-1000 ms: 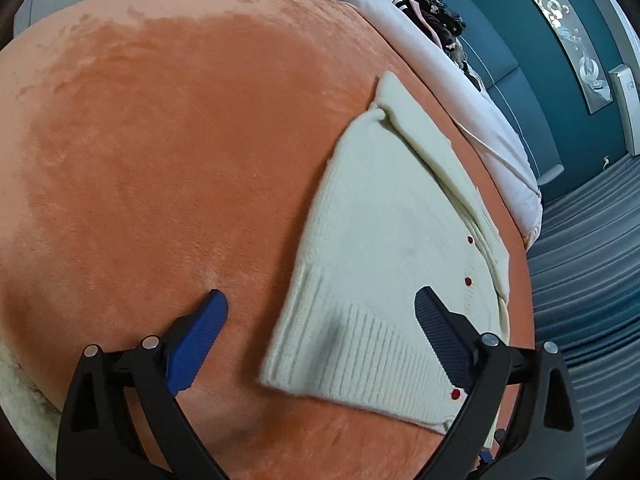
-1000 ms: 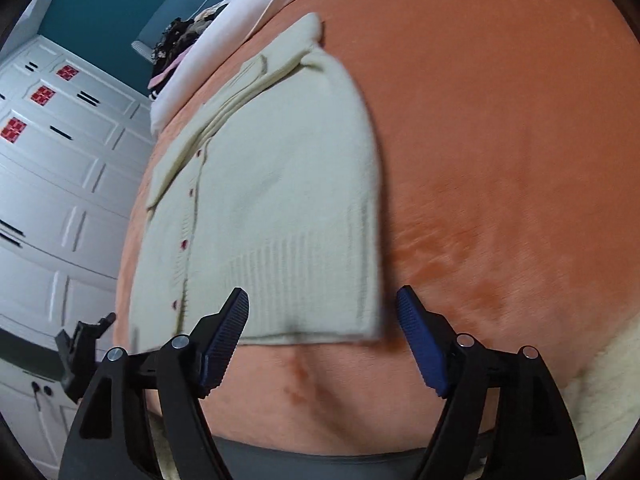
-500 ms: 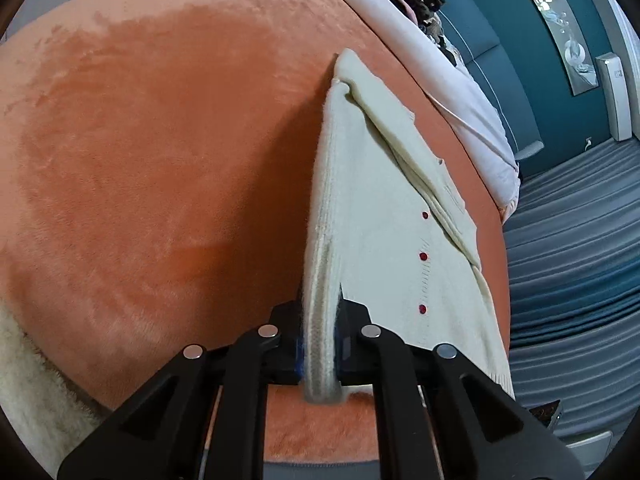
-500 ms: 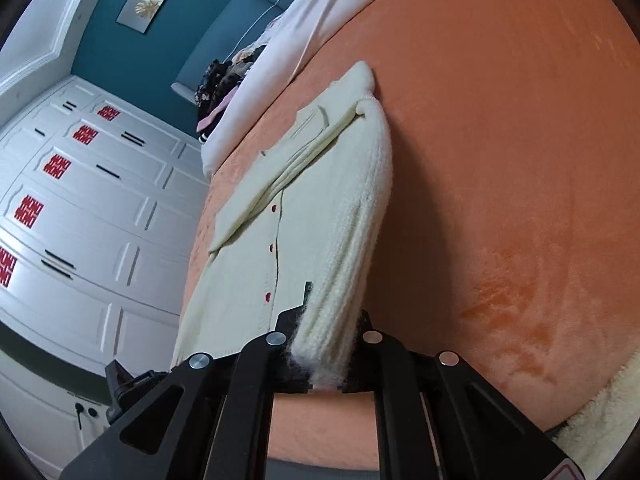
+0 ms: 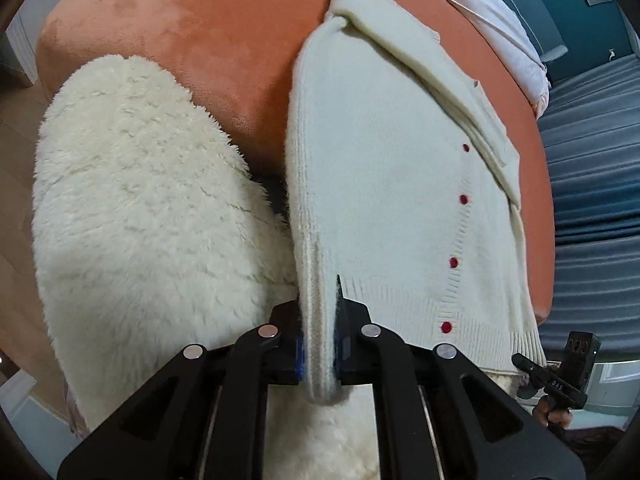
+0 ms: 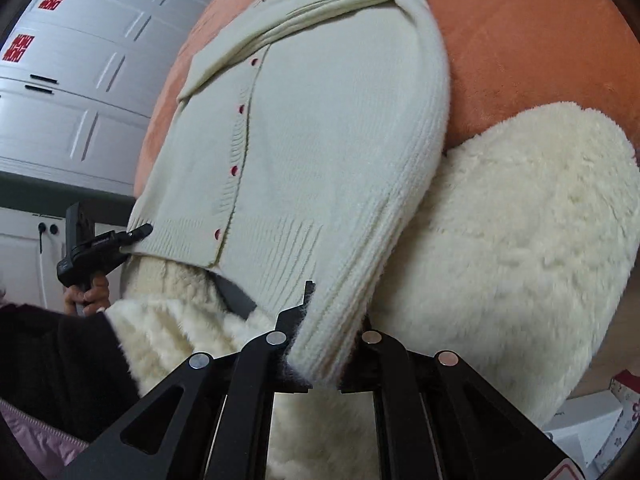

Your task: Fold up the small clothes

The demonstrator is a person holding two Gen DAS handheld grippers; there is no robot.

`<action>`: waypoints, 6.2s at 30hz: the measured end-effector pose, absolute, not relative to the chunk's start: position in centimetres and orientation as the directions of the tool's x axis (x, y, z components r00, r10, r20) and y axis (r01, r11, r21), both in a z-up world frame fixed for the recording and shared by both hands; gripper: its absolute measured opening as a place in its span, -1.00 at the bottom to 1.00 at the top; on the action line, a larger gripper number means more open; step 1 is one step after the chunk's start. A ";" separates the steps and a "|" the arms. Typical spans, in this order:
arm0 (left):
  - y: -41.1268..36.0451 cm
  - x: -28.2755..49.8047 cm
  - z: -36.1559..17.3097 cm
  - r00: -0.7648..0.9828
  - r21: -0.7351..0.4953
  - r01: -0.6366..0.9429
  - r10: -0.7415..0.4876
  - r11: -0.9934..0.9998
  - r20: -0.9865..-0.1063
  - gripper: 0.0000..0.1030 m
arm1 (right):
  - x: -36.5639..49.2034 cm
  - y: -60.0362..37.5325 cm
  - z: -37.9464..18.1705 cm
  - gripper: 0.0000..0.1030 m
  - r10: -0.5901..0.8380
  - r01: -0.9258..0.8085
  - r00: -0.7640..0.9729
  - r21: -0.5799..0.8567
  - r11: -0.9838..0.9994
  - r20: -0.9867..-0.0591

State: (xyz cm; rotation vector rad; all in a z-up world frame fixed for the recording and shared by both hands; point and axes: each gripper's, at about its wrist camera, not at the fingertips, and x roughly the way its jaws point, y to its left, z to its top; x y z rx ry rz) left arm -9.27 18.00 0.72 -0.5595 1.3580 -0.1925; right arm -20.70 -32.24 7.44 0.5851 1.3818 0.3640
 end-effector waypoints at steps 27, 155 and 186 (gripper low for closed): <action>12.2 20.7 -1.8 0.484 -0.374 0.013 -0.334 0.927 -0.809 0.58 | 4.2 -36.4 3.1 0.43 0.105 0.290 0.624 0.355 0.889 -0.774; 14.3 18.7 -0.3 0.478 -0.341 -0.164 -0.228 0.926 -0.848 -0.78 | 1.2 -37.3 5.7 -0.82 0.152 0.314 0.691 0.483 0.817 -0.707; 20.0 7.1 -4.2 0.521 -0.495 -0.385 -0.260 0.779 -0.813 0.90 | 10.0 -16.8 -0.5 -0.86 0.288 0.003 0.285 0.301 0.954 -0.914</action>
